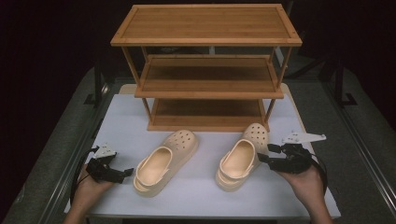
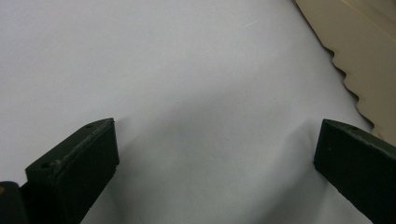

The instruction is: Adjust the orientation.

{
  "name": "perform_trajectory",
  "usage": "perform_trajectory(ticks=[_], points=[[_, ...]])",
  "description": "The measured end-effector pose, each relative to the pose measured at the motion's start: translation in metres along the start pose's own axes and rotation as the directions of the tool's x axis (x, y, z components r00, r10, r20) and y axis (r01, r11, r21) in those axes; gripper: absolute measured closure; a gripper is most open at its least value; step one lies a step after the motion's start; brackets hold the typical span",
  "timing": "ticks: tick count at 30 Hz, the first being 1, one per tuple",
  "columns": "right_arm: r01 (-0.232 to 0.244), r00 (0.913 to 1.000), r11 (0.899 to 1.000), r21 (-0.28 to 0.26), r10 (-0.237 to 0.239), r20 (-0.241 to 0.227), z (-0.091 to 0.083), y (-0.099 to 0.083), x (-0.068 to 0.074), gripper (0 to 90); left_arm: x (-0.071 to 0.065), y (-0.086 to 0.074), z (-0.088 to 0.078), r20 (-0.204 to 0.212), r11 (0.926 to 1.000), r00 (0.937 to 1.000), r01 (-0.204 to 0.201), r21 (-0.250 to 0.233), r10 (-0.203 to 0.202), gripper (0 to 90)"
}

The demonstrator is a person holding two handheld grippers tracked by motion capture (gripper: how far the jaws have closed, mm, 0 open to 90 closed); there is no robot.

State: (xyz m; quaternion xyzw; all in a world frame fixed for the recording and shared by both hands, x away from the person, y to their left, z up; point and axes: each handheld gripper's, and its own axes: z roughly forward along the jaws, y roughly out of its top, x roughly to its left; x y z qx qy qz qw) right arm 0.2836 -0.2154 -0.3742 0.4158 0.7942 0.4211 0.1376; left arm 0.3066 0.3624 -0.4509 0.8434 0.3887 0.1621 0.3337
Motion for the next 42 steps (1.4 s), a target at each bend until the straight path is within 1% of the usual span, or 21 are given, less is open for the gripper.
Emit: perform_trajectory(ticks=[1,4,7,10,14,15,16,18,23,26,30,34,38,42], points=[[0.008,0.9999,1.000,0.004,-0.008,-0.009,0.002,0.005,0.000,48.6,0.000,0.000,0.000,0.000,1.0000,1.0000,0.000,0.000,0.000,0.0],[0.029,0.9989,1.000,-0.011,-0.030,-0.035,0.010,0.018,0.000,56.2,0.000,0.000,0.000,0.000,1.0000,1.0000,0.000,0.000,0.000,0.0],[0.043,0.9972,0.999,-0.005,-0.043,-0.061,0.020,0.027,-0.003,61.9,0.000,0.000,0.000,0.000,1.0000,1.0000,0.000,0.000,0.000,0.0],[0.044,0.9953,0.999,-0.011,-0.045,-0.086,0.029,0.032,-0.006,65.7,0.000,0.000,0.000,0.000,1.0000,1.0000,0.000,0.000,0.000,0.0],[0.051,0.9911,0.999,-0.017,-0.052,-0.122,0.038,0.034,-0.008,72.5,0.000,0.000,0.000,0.000,1.0000,1.0000,0.000,0.000,0.000,0.0],[0.054,0.9914,0.998,-0.015,-0.056,-0.118,0.039,0.034,-0.008,75.1,0.000,0.000,0.000,0.000,1.0000,1.0000,0.000,0.000,0.000,0.0],[0.060,0.9918,0.998,-0.012,-0.061,-0.112,0.041,0.034,-0.008,75.9,0.000,0.000,0.000,0.000,1.0000,1.0000,0.000,0.000,0.000,0.0],[0.059,0.9903,0.998,-0.020,-0.061,-0.124,0.042,0.034,-0.009,78.2,0.000,0.000,0.000,0.000,1.0000,1.0000,0.000,0.000,0.000,0.0],[0.082,0.9881,0.996,-0.042,-0.087,-0.127,0.041,0.034,-0.009,83.1,0.000,0.000,0.000,0.000,1.0000,1.0000,0.000,0.000,0.000,0.0],[0.091,0.9862,0.995,-0.039,-0.095,-0.135,0.041,0.035,-0.008,84.0,0.000,0.000,0.000,0.000,1.0000,1.0000,0.001,0.000,-0.001,0.0],[0.105,0.9834,0.994,-0.034,-0.109,-0.145,0.044,0.038,-0.002,84.7,0.000,0.000,0.000,0.000,1.0000,1.0000,0.000,0.000,0.000,0.0],[0.129,0.9755,0.991,-0.047,-0.135,-0.173,0.047,0.045,0.009,85.3,0.000,0.000,0.000,0.000,1.0000,1.0000,0.001,0.000,-0.001,0.0],[0.160,0.9643,0.986,-0.052,-0.167,-0.206,0.054,0.056,0.024,85.4,0.000,0.000,0.000,0.000,1.0000,1.0000,0.001,0.000,-0.001,0.0],[0.187,0.9504,0.981,-0.047,-0.193,-0.244,0.068,0.063,0.038,85.4,0.000,0.000,0.000,0.000,1.0000,1.0000,0.000,0.000,0.000,0.0]])
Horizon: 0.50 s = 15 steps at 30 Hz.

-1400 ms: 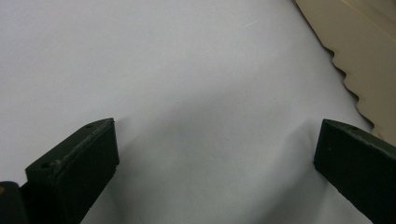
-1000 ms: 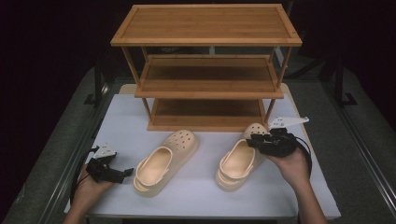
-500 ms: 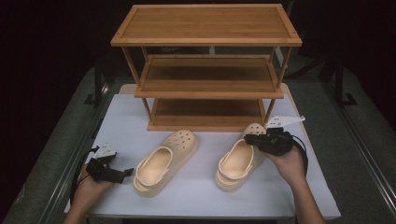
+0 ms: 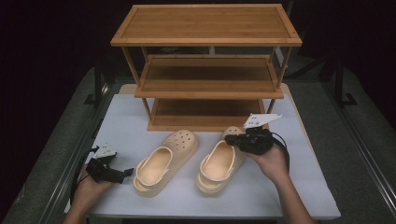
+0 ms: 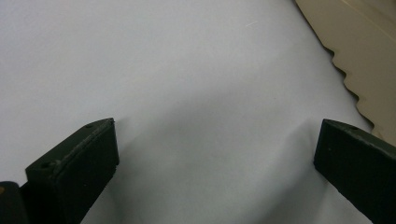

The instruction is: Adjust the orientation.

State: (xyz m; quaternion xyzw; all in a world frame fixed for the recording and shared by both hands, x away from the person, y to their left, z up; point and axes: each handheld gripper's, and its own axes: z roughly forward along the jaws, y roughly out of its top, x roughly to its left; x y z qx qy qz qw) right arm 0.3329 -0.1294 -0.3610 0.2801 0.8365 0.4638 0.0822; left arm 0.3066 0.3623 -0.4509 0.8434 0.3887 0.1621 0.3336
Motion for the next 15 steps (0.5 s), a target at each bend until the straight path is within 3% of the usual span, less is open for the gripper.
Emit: perform_trajectory(ticks=[5,9,12,15], points=[[0.039,0.9983,0.999,0.028,-0.038,-0.044,0.019,0.005,0.013,85.3,0.000,0.000,0.000,0.000,1.0000,1.0000,0.000,0.000,0.000,0.0],[0.056,0.9979,0.998,0.032,-0.055,-0.033,0.026,0.004,0.019,84.7,0.000,0.000,0.000,0.000,1.0000,1.0000,0.001,0.000,-0.001,0.0],[0.036,0.9988,0.999,0.020,-0.035,-0.035,0.023,0.003,0.019,81.0,0.000,0.000,0.000,0.000,1.0000,1.0000,0.000,0.000,0.000,0.0],[0.026,0.9996,1.000,0.014,-0.026,-0.007,0.016,0.001,0.021,68.7,0.000,0.000,0.000,0.000,1.0000,1.0000,0.001,-0.001,-0.001,0.0]])
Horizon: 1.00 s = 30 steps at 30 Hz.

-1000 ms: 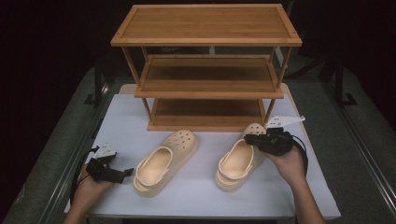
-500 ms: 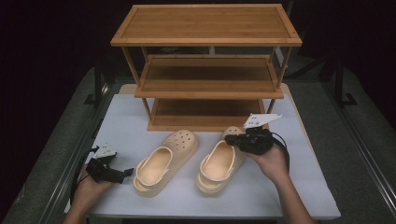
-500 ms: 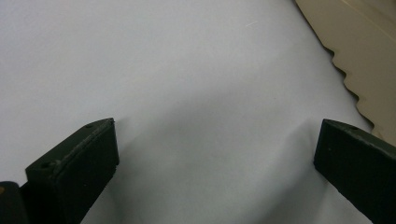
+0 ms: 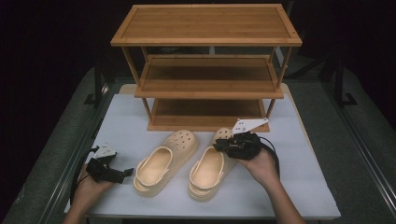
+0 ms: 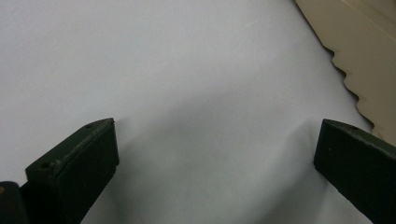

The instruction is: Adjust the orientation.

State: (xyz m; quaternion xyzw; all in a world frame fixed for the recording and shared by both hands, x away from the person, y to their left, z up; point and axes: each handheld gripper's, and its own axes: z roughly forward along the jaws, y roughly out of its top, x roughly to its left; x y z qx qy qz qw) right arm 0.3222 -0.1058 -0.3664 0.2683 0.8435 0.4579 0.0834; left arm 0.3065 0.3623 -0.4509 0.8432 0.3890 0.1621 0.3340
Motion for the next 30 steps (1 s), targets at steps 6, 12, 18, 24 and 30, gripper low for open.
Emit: perform_trajectory(ticks=[6,12,18,24,30], points=[[-0.071,0.9962,0.997,0.009,0.071,0.052,-0.015,-0.017,0.005,59.8,0.000,0.000,0.000,-0.001,1.0000,1.0000,0.000,0.000,0.000,0.0],[-0.141,0.9879,0.990,0.013,0.140,0.067,-0.019,-0.032,0.016,57.8,0.000,0.000,0.000,-0.001,1.0000,1.0000,0.000,0.000,0.000,0.0],[-0.157,0.9841,0.987,0.030,0.154,0.089,-0.007,-0.038,0.024,53.6,0.000,0.000,0.000,0.000,1.0000,1.0000,-0.003,0.002,0.003,0.0],[-0.137,0.9850,0.990,0.024,0.134,0.109,-0.006,-0.039,0.026,54.3,0.000,0.000,0.000,0.000,1.0000,1.0000,-0.003,0.003,0.003,0.0],[-0.139,0.9850,0.990,0.029,0.135,0.107,-0.010,-0.041,0.023,54.4,0.000,0.000,0.000,0.000,1.0000,1.0000,-0.003,0.002,0.003,0.0]])
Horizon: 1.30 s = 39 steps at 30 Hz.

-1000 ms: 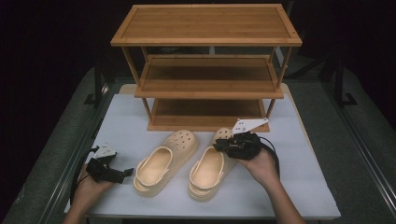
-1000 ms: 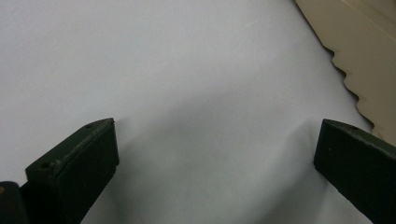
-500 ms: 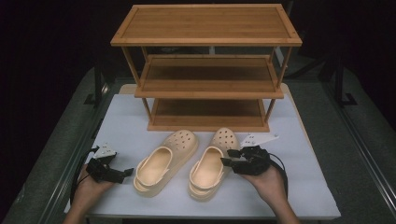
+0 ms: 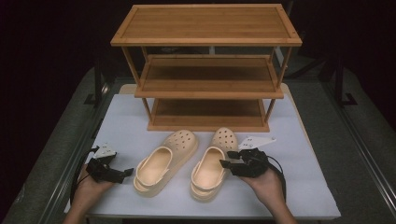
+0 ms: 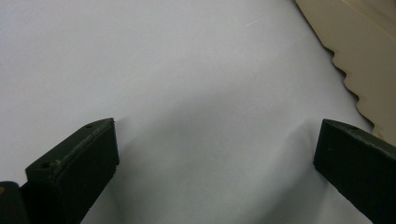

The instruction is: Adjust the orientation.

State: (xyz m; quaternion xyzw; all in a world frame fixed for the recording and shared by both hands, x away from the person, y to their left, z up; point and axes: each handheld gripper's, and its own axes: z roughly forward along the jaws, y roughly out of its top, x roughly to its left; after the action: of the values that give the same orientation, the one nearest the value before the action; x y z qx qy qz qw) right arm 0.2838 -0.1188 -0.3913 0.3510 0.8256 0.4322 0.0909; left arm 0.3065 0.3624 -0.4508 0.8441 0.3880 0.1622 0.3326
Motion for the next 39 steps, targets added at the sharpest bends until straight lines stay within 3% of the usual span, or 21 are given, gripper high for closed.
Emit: perform_trajectory(ticks=[15,19,22,27,31,33,35,39], points=[[-0.018,0.9946,1.000,0.006,0.017,0.102,-0.026,-0.008,-0.024,56.9,0.000,0.000,0.000,0.000,1.0000,1.0000,0.001,-0.001,-0.001,0.0],[-0.045,0.9953,0.999,-0.004,0.046,0.086,-0.027,-0.012,-0.029,57.4,0.000,0.000,0.000,-0.001,1.0000,1.0000,0.000,0.000,0.000,0.0],[-0.040,0.9960,0.999,0.009,0.040,0.080,-0.023,-0.015,-0.025,58.6,0.000,0.000,0.000,0.000,1.0000,1.0000,0.002,0.000,-0.002,0.0],[-0.047,0.9973,0.999,0.017,0.046,0.058,-0.019,-0.019,-0.025,69.4,0.000,0.000,0.000,0.000,1.0000,1.0000,0.002,0.000,-0.002,0.0],[-0.023,0.9974,1.000,-0.003,0.024,0.068,-0.024,-0.017,-0.024,78.0,0.000,0.000,0.000,0.001,1.0000,1.0000,0.002,0.000,-0.002,0.0],[-0.019,0.9959,1.000,-0.003,0.019,0.088,-0.026,-0.017,-0.026,79.3,0.000,0.000,0.000,0.000,1.0000,1.0000,0.002,0.000,-0.002,0.0],[-0.032,0.9966,0.999,-0.008,0.032,0.076,-0.027,-0.017,-0.030,80.0,0.000,0.000,0.000,0.000,1.0000,1.0000,0.002,0.000,-0.002,0.0],[-0.003,0.9940,1.000,0.004,0.002,0.110,-0.030,-0.015,-0.034,82.1,0.000,0.000,0.000,0.000,1.0000,1.0000,0.002,0.000,-0.002,0.0]])
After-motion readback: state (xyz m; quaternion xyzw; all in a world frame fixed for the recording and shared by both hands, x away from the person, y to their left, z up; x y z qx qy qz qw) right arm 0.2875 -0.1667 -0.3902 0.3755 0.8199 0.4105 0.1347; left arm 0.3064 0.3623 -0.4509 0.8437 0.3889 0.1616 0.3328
